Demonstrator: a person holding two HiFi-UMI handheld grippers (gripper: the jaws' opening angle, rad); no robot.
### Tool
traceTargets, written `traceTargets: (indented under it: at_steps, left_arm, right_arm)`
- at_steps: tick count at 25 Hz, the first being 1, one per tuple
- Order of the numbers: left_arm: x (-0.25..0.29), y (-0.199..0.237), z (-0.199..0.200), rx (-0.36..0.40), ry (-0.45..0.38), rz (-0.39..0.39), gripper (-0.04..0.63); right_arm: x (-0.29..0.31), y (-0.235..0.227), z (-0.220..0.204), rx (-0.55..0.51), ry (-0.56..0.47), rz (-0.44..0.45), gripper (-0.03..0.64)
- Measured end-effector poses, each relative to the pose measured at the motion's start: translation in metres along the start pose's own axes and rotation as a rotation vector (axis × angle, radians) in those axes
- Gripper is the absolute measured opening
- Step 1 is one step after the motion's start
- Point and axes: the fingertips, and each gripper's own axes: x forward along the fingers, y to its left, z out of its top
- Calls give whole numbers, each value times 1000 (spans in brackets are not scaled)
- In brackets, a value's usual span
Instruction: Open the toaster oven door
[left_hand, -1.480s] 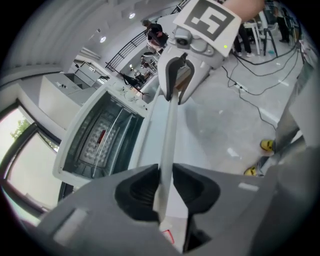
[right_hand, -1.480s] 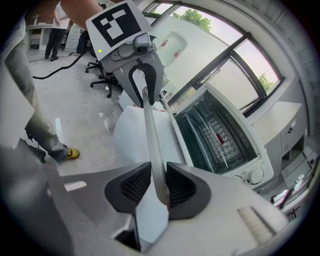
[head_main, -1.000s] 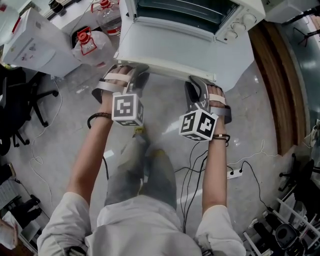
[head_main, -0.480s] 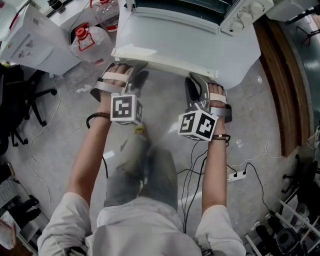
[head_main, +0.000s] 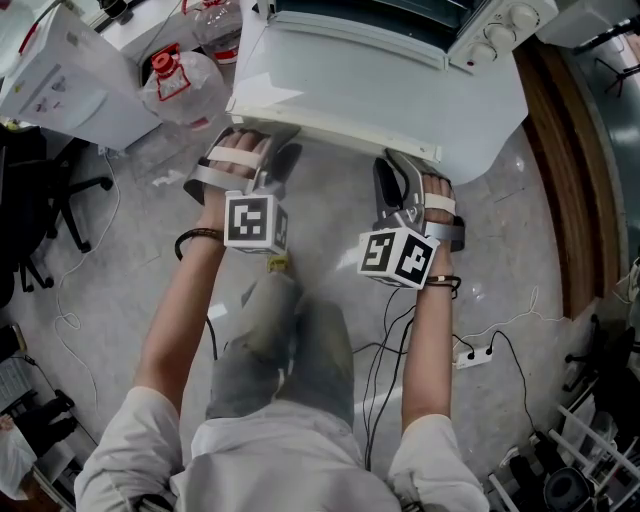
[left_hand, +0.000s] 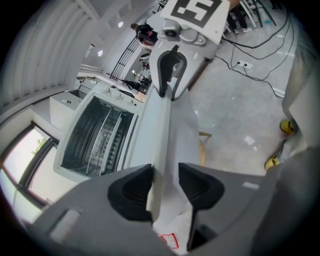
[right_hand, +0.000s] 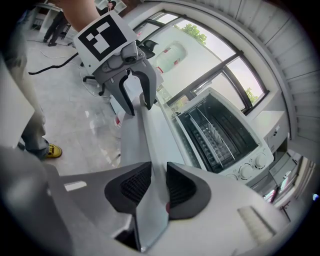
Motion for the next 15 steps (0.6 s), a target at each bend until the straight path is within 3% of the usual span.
traceTargets:
  at_steps: [15]
  left_arm:
    - [-20, 7, -3, -114, -28, -5, 147]
  right_arm:
    - [-20, 10, 0, 75, 6, 17, 81]
